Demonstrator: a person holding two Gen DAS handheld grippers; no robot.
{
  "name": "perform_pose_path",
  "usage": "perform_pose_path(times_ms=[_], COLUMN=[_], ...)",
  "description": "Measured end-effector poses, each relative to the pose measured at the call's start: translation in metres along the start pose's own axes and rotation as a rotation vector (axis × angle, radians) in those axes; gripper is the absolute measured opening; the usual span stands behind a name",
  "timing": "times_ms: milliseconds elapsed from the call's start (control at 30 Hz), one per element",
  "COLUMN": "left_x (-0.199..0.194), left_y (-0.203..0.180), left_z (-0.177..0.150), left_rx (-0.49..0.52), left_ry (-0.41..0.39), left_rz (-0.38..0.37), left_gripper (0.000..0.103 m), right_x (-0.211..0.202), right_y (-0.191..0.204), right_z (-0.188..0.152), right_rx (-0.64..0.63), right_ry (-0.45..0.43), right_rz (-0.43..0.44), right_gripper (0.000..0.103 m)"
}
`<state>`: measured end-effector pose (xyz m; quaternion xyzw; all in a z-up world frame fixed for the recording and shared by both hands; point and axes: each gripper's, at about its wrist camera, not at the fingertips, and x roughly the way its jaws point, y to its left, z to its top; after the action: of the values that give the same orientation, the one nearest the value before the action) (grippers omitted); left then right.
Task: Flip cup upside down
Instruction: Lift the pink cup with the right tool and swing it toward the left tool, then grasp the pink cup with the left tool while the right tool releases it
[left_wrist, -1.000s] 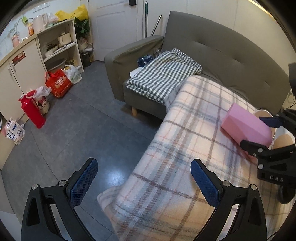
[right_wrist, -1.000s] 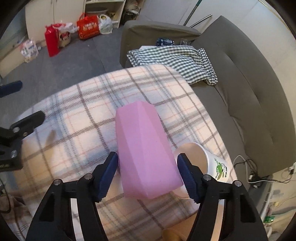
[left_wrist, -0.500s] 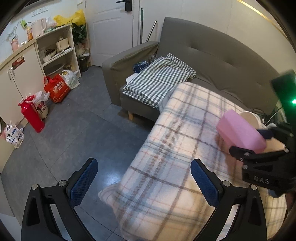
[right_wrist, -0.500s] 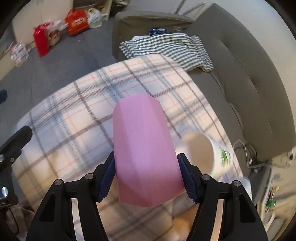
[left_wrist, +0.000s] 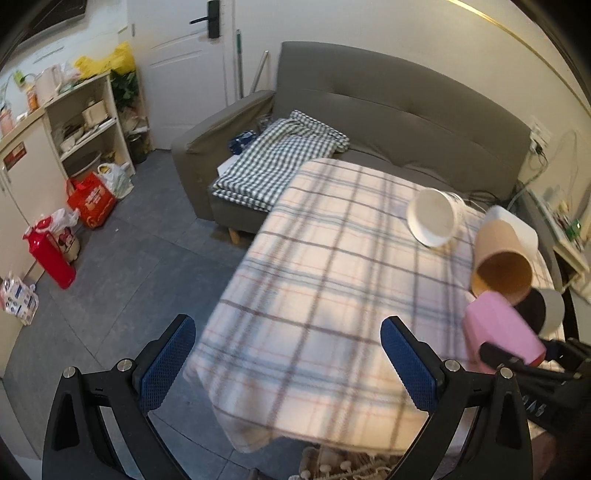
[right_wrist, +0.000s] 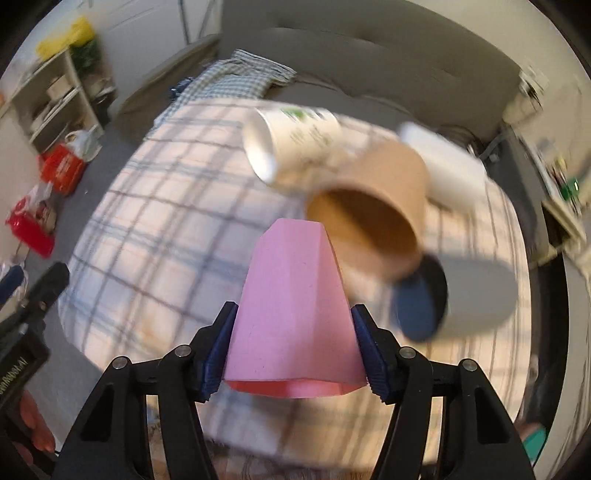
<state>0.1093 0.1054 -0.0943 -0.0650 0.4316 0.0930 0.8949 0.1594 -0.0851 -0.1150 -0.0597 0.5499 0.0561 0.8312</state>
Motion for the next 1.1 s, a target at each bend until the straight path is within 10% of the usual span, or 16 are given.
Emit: perform_pose_path(times_ms=[367,467,600,1100], left_x=[-0.011,-0.016,-0.025,-0.037], left_y=[-0.012,-0.017,-0.029,-0.135], left_z=[-0.008,-0.006,0.001,0.027], left_rx=[0.024,0.031,0.042,0.160], left_ry=[0.041,0.041,0.035,0.079], left_rz=[0.014,0.021,0.026,-0.076], left_gripper=[0.103,0.103,0.103,0.103], right_x=[0.011,0.006,-0.014,-0.065], right_y=[-0.004,-0.007,-0.021,-0.135], right_z=[-0.023,-0.021,-0.017,-0.015], right_rx=[0.013,0.010,0.017,0.068], right_ry=[0.054,0.045,-0.005,-0.129], right_rz=[0.039,0.042,0.072,-0.033], right_gripper=[0.063,0.086,0.087,0.088])
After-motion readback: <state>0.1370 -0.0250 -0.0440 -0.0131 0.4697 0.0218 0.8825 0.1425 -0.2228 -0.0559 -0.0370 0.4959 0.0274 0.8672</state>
